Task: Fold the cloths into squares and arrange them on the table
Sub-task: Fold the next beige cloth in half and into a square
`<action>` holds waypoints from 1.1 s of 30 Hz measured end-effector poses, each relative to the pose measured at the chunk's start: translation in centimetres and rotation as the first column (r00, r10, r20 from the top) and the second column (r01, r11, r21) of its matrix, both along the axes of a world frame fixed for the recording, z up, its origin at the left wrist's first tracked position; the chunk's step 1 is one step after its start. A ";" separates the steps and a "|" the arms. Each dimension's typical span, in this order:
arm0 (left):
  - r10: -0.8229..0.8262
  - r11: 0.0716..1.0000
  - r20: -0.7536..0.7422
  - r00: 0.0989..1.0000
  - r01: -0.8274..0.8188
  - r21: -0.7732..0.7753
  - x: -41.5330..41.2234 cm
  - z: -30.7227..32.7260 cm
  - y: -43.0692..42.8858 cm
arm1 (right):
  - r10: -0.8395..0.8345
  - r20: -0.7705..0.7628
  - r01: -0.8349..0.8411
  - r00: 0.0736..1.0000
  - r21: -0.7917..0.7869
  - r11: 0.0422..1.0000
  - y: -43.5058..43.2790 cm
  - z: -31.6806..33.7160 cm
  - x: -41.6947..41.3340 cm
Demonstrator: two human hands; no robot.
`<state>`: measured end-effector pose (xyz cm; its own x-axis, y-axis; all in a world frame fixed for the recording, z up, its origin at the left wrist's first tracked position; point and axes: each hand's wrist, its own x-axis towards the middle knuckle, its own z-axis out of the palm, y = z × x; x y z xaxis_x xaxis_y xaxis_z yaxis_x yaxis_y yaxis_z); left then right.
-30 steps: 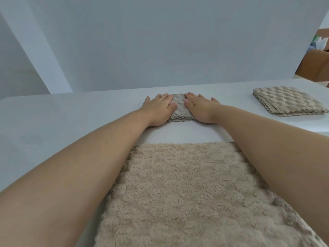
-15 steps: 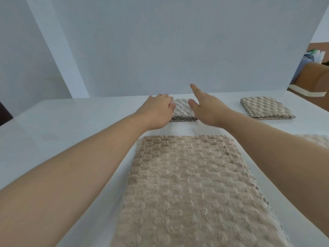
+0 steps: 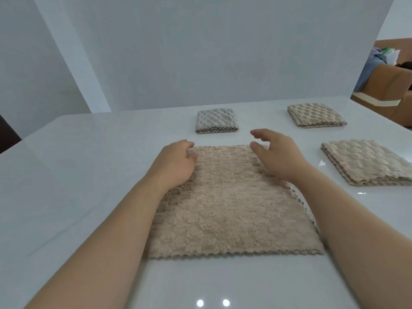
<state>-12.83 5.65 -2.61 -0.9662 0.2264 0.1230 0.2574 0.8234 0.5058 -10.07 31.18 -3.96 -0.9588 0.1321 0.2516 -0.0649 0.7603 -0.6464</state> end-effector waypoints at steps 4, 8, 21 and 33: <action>0.064 0.998 -0.064 0.996 -0.064 0.004 -0.1 -1.9 -0.8 | -0.065 -0.037 0.064 0.997 -0.027 0.998 0.7 -1.2 0.4; 0.071 0.996 -0.071 0.995 -0.075 -0.052 -0.3 -2.5 -1.8 | -0.162 -0.058 0.164 0.985 0.047 0.985 1.8 -1.9 -0.1; 0.106 0.992 -0.012 0.994 -0.106 -0.067 -0.4 -3.1 -2.2 | -0.270 0.037 0.258 0.962 0.199 0.945 2.6 -3.0 -0.7; 0.128 0.992 -0.126 0.984 -0.127 0.013 -0.5 -3.0 -2.1 | -0.222 -0.039 0.226 0.974 0.181 0.957 3.1 -3.4 -1.1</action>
<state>-13.28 3.51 -5.65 -0.9637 0.1013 0.2468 0.2123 0.8513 0.4798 -11.15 34.31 -7.34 -0.9049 0.2932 0.3084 0.1105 0.8617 -0.4952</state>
